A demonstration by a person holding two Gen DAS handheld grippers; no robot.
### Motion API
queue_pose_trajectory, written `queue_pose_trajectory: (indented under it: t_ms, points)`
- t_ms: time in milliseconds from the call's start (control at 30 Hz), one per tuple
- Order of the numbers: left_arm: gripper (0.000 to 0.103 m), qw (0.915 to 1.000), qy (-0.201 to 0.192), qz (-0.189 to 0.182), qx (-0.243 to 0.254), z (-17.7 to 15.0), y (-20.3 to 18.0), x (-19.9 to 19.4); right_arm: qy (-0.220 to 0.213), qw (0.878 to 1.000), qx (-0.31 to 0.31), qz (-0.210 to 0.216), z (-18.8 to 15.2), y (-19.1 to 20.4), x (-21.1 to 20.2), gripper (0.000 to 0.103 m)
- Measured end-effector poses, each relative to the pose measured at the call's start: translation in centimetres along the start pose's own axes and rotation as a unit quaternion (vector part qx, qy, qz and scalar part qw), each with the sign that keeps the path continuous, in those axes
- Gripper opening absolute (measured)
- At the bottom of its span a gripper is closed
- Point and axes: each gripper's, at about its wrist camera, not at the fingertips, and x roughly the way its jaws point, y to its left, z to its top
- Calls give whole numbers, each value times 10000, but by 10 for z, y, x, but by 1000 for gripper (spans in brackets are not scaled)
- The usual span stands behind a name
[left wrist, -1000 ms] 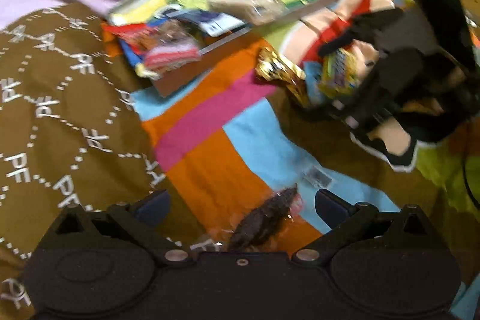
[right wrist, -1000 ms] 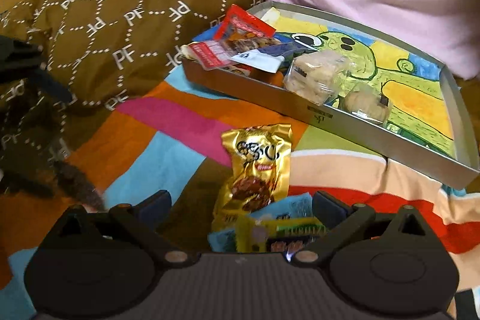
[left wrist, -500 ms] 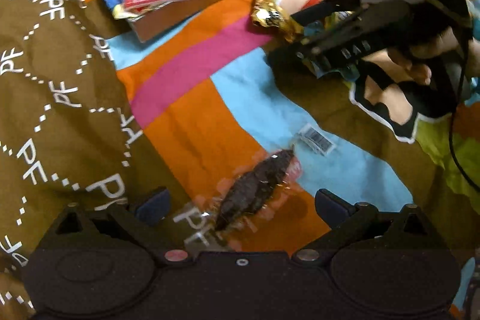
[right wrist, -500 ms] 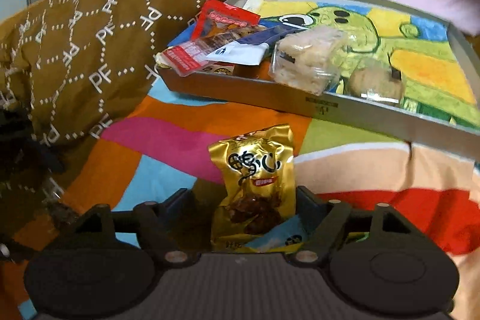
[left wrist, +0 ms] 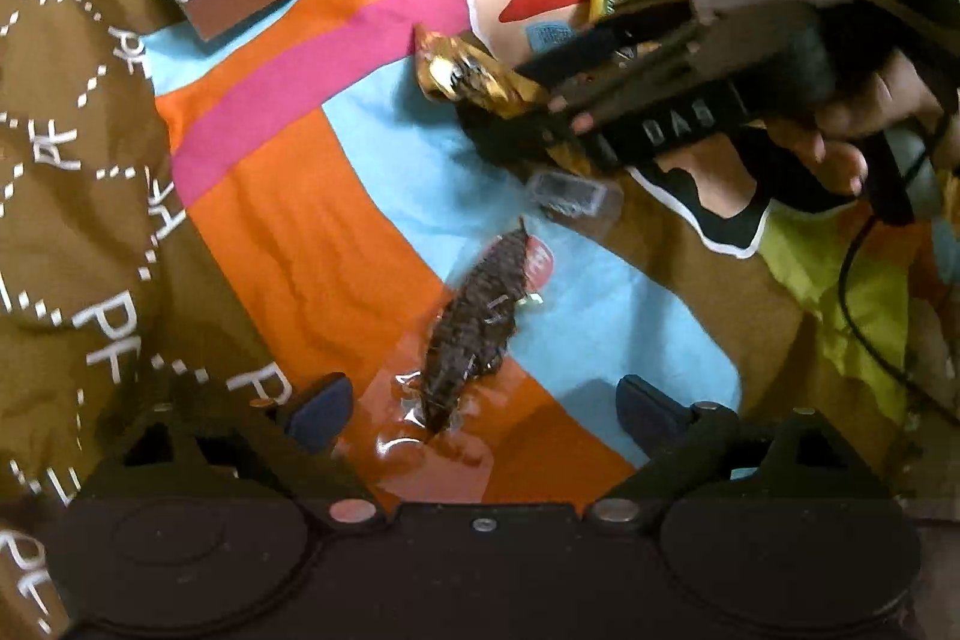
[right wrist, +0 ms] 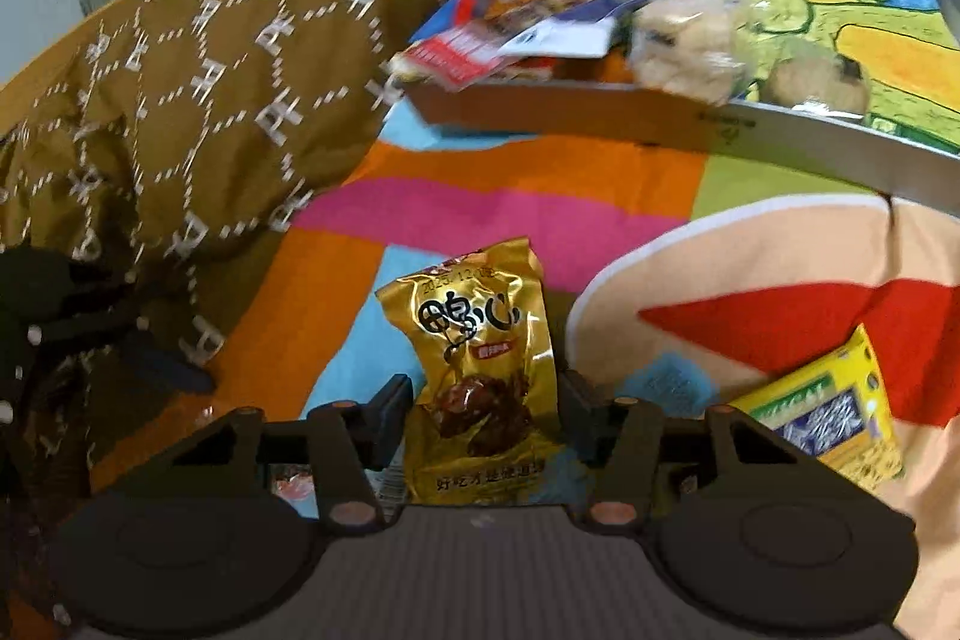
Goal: Organize snacks
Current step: 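Grasp the dark jerky pack with left tool while right tool holds the gold bag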
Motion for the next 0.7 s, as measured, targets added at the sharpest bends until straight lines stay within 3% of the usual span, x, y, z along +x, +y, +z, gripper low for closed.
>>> queue_pose_trajectory:
  t_ms: [333,433,533,700]
  points:
    - [89,9999,6,-44,-111,-4,-14,-7,538,9984,174,-5,-13,10,-15,58]
    - [90,10000,20,-41,-36,-3,-16,-4,627,9978,200,-19,-15,5,-18,61]
    - [94,9998,106,-137,22,-4,-18,-3,665,9977,165,-1,-14,5,-17,71]
    - [94,9996,150,-141,206,-6,-21,3,653,9976,212,54,-12,1,-11,73]
